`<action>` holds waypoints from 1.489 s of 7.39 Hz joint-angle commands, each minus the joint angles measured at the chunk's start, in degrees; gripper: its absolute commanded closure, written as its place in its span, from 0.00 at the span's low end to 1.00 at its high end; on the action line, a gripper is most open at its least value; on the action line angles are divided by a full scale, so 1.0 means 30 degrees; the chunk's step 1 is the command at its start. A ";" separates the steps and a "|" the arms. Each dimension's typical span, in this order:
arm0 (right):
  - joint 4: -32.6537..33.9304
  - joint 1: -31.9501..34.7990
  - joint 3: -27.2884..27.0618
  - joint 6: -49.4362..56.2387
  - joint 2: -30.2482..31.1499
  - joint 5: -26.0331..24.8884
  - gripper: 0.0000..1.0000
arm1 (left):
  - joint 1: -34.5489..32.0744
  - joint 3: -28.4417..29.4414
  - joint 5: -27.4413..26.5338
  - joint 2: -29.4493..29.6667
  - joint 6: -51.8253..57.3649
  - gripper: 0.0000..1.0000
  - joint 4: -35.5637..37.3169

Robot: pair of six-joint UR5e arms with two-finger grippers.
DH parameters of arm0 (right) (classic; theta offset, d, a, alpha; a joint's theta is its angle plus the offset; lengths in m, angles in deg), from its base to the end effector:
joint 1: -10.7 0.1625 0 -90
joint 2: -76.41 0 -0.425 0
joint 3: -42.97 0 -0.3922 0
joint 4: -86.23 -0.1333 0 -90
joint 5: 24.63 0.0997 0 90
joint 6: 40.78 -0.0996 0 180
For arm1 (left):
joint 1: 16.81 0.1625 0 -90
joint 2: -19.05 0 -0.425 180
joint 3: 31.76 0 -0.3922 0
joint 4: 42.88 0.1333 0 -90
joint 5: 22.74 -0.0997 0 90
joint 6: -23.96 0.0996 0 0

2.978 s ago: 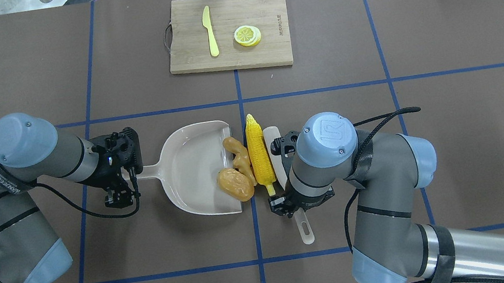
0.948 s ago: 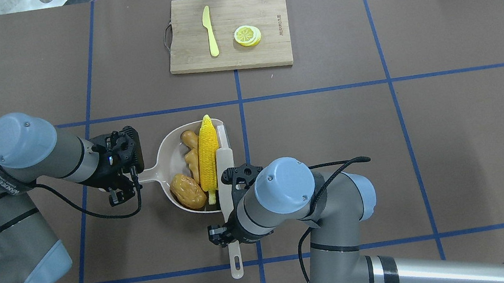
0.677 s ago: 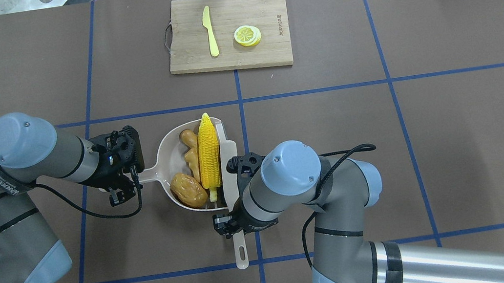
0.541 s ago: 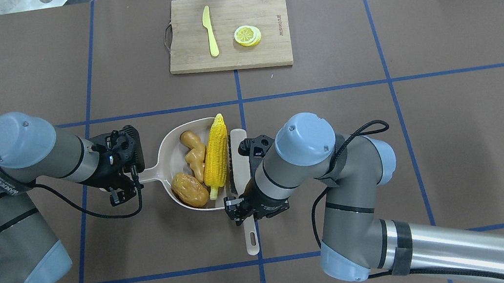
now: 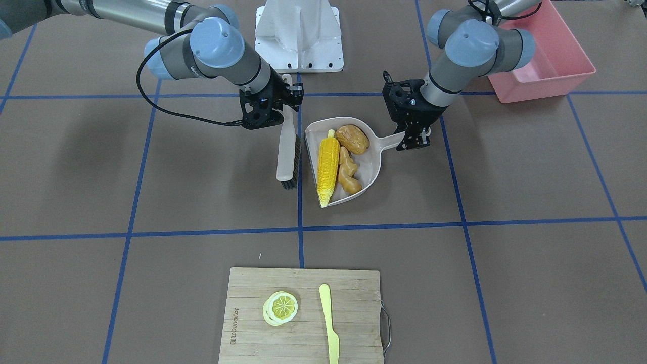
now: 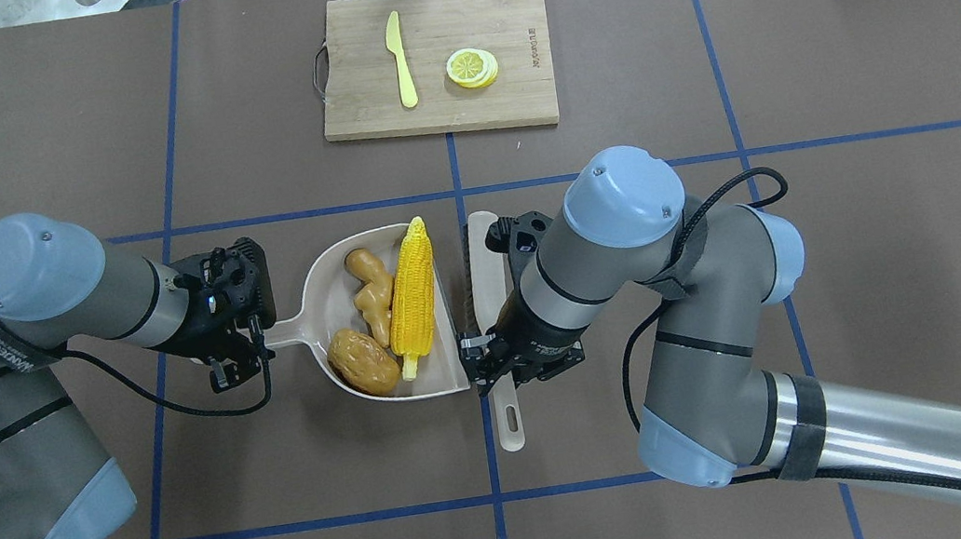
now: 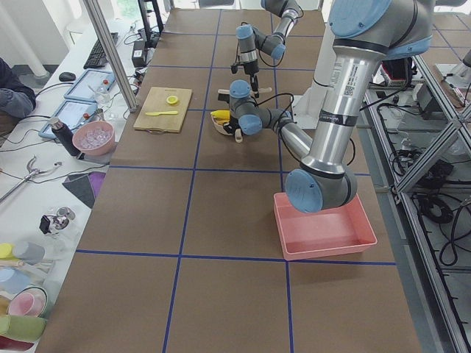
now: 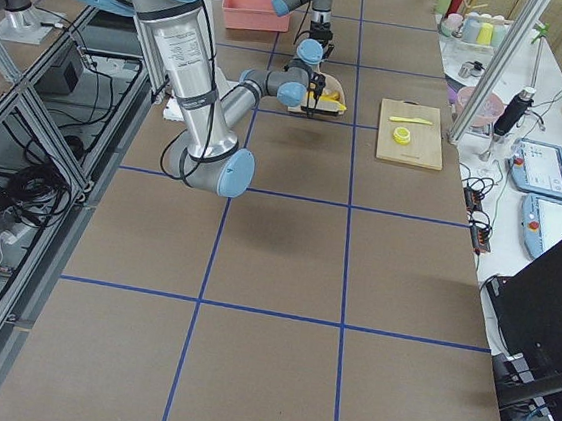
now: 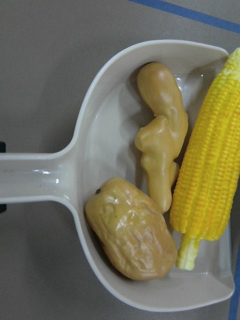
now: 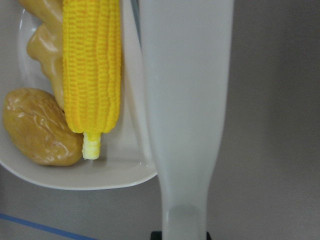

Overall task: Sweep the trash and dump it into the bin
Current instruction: 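Lift the loaded dustpan toward the pink bin while the right gripper withdraws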

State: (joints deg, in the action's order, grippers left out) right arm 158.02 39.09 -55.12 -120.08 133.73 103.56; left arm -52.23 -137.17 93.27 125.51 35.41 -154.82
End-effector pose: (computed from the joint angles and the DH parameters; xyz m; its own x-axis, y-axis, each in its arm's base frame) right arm -0.5333 -0.3698 0.2190 0.4283 0.0656 0.9012 0.1750 0.9725 -0.1540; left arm 0.4245 -0.4119 0.3354 0.1323 0.9868 -0.0936 -0.5178 0.1493 0.8424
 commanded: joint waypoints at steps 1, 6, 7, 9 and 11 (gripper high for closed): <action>0.4029 0.1046 -0.3406 0.2191 0.1655 -0.0071 1.00 | -0.0030 -0.0311 0.0000 -0.0037 -0.0883 1.00 -0.0793; 0.4489 0.4853 -0.6326 1.0039 0.9358 0.1673 1.00 | -0.0118 -0.0603 -0.0029 -0.1408 -0.2899 1.00 -0.4828; 0.4517 0.5818 -0.6267 1.1708 1.0676 0.2933 1.00 | -0.0292 -0.1069 -0.0059 -0.2255 -0.4242 1.00 -0.6670; 0.4459 0.7196 -0.5889 1.3330 1.2936 0.3209 1.00 | -0.0906 -0.3052 -0.0292 -0.5291 -0.4461 1.00 -0.7652; 0.4459 0.9013 -0.4516 1.4999 1.4198 0.3354 1.00 | -0.1578 -0.4994 -0.1692 -0.9364 -0.5540 1.00 -0.9633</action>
State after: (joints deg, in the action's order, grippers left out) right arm 171.44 62.74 -71.18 -78.25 173.53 113.16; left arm -55.55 -148.88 90.56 104.81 20.57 -179.61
